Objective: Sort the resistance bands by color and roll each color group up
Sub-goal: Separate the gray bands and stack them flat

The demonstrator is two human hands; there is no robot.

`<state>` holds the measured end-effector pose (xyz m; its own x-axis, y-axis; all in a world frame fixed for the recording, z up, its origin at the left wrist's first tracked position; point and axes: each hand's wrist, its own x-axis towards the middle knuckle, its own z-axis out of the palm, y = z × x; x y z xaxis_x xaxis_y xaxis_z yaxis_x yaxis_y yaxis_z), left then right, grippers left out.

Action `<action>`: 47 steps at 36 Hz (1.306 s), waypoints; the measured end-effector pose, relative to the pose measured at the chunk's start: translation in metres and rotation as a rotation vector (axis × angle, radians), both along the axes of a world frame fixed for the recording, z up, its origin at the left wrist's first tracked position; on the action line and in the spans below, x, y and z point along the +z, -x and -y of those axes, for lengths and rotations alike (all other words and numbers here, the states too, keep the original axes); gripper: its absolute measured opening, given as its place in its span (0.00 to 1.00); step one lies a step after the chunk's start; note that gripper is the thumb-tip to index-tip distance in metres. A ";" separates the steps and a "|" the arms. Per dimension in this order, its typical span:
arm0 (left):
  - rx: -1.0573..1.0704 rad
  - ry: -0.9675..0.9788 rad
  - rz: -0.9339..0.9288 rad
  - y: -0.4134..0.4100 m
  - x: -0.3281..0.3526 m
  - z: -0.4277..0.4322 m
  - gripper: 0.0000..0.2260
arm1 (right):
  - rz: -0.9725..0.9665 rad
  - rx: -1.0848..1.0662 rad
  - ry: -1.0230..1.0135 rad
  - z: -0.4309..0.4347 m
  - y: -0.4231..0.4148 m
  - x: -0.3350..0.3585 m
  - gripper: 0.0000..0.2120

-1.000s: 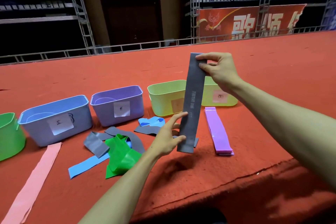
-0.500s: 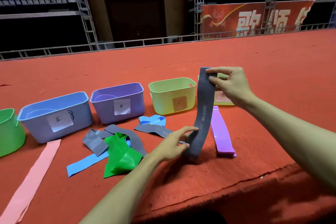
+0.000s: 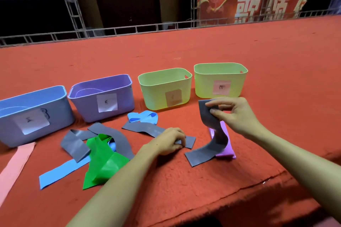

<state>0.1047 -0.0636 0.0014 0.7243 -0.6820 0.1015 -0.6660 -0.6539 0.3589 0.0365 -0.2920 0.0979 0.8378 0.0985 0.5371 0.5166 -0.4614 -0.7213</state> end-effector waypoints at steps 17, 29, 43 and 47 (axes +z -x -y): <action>0.141 0.260 0.028 -0.001 -0.005 -0.006 0.13 | -0.029 0.035 0.008 0.006 -0.010 -0.021 0.14; 0.318 0.666 0.126 0.020 0.056 -0.029 0.08 | 0.050 0.063 -0.059 -0.011 0.005 0.029 0.14; 0.301 1.144 0.100 0.066 0.169 -0.043 0.13 | -0.003 0.304 -0.350 -0.070 0.029 0.119 0.11; 0.268 1.222 0.061 0.076 0.186 -0.042 0.13 | 0.025 0.309 -0.299 -0.080 0.031 0.132 0.10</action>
<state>0.0287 -0.0221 0.1874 0.7973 0.0501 0.6015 -0.6006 -0.0329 0.7989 0.0054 -0.2117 0.2297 0.7797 0.1792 0.6000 0.6168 -0.0547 -0.7852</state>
